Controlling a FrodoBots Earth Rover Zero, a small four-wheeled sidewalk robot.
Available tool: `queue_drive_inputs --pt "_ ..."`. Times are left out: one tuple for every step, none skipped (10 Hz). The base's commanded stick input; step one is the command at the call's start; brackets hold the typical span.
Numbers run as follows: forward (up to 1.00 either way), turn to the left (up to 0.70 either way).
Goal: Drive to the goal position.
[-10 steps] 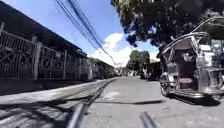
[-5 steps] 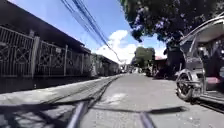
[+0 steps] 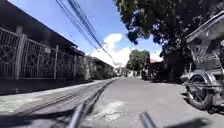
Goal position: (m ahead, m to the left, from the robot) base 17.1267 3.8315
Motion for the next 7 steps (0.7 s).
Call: queue_drive_inputs --pt "1.0 -0.34" --pt "1.0 0.02" --pt "1.0 0.0" --pt "1.0 0.0" --pt "1.0 0.0" --pt "1.0 0.0" --pt "1.0 0.03"
